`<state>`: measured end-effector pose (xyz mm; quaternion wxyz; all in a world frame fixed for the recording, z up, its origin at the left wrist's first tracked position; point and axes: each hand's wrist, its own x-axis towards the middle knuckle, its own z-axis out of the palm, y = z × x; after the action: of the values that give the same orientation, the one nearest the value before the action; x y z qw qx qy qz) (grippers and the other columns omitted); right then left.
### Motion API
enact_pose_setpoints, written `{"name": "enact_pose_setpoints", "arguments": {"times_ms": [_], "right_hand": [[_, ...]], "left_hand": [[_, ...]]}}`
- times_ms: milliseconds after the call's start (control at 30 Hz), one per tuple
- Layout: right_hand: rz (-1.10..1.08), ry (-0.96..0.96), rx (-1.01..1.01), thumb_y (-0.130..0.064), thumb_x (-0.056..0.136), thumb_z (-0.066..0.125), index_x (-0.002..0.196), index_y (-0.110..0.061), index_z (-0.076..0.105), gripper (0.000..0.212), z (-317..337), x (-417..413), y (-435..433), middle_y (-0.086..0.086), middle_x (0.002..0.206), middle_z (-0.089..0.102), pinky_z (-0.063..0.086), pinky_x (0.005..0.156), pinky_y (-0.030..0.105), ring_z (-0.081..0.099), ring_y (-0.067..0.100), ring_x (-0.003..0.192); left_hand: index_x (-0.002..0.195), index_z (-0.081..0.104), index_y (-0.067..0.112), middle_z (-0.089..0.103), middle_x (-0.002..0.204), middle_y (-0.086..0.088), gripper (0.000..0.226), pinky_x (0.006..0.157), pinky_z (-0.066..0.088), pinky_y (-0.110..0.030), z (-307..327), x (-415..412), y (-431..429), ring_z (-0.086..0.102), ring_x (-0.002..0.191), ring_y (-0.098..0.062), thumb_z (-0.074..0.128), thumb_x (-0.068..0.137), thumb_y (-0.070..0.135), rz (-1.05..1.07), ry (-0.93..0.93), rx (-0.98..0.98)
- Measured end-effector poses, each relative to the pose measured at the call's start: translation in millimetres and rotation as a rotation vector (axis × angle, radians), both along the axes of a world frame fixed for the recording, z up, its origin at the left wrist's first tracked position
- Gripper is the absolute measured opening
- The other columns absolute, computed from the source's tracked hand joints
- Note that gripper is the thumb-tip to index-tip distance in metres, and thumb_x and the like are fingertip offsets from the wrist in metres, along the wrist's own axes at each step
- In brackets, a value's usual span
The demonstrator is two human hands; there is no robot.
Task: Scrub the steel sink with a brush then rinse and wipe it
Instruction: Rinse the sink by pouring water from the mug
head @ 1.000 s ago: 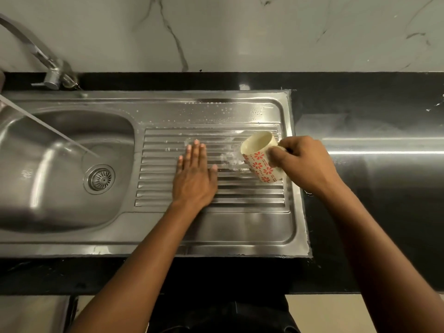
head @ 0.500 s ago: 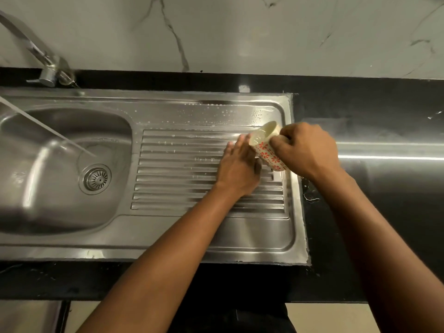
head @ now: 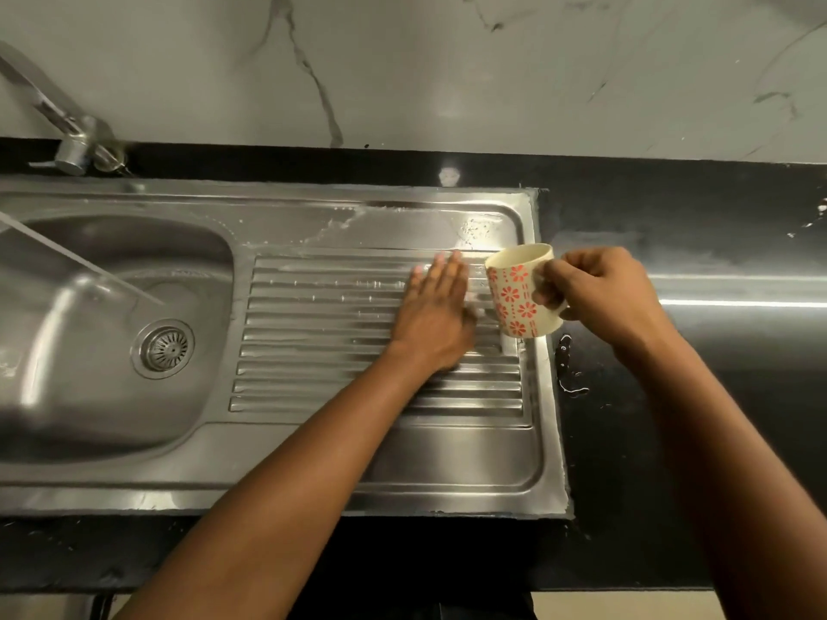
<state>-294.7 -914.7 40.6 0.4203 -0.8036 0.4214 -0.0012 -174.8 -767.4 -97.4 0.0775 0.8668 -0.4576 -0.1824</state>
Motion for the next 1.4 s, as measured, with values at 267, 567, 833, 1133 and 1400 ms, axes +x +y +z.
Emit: {"name": "enact_pose_setpoints", "arguments": {"times_ms": [267,567,833,1133,1400], "right_hand": [[0.177,0.241,-0.413,-0.043,0.088,0.053,0.083,-0.016,0.075,0.035,10.0,50.1,-7.7,0.005,0.078,0.072,0.057,0.068,0.038,0.067,0.028,0.073],[0.321,0.144,-0.206,-0.035,0.095,0.061,0.086,-0.018,0.078,0.026,9.5,61.5,-13.7,0.001,0.084,0.078,0.062,0.077,0.047,0.074,0.02,0.079],[0.192,0.149,-0.152,-0.034,0.096,0.06,0.082,-0.02,0.078,0.026,22.3,46.8,-43.9,-0.005,0.075,0.077,0.062,0.084,0.051,0.075,0.016,0.078],[0.415,0.27,-0.476,-0.041,0.097,0.057,0.101,-0.018,0.077,0.03,23.8,92.4,-42.2,0.0,0.09,0.076,0.06,0.07,0.039,0.072,0.02,0.077],[0.541,0.2,-0.343,-0.039,0.099,0.058,0.09,-0.019,0.075,0.028,13.4,109.6,-29.0,-0.003,0.088,0.077,0.056,0.064,0.031,0.073,0.013,0.073]], "left_hand": [[0.168,0.003,0.021,-0.002,0.176,-0.007,0.072,0.131,0.006,-0.054,-5.3,19.0,-58.6,-0.005,0.163,-0.029,0.032,0.108,0.048,-0.125,-0.048,-0.048],[0.165,-0.01,0.004,-0.015,0.172,-0.021,0.082,0.131,0.002,-0.053,-12.6,33.3,-14.5,-0.013,0.161,-0.036,0.014,0.108,0.058,0.37,-0.076,0.039],[0.168,0.005,0.021,0.007,0.174,-0.013,0.085,0.127,0.012,-0.063,-7.4,10.6,-87.8,0.0,0.161,-0.037,0.044,0.1,0.055,-0.152,-0.067,-0.011],[0.168,0.003,0.017,0.001,0.177,-0.006,0.066,0.131,0.003,-0.052,-11.6,40.7,-65.7,-0.003,0.163,-0.028,0.015,0.108,0.044,0.087,-0.102,-0.048],[0.165,-0.009,0.007,-0.013,0.173,-0.017,0.076,0.132,0.002,-0.052,-4.1,67.2,14.7,-0.009,0.162,-0.032,0.011,0.109,0.054,0.453,-0.085,0.099]]}}
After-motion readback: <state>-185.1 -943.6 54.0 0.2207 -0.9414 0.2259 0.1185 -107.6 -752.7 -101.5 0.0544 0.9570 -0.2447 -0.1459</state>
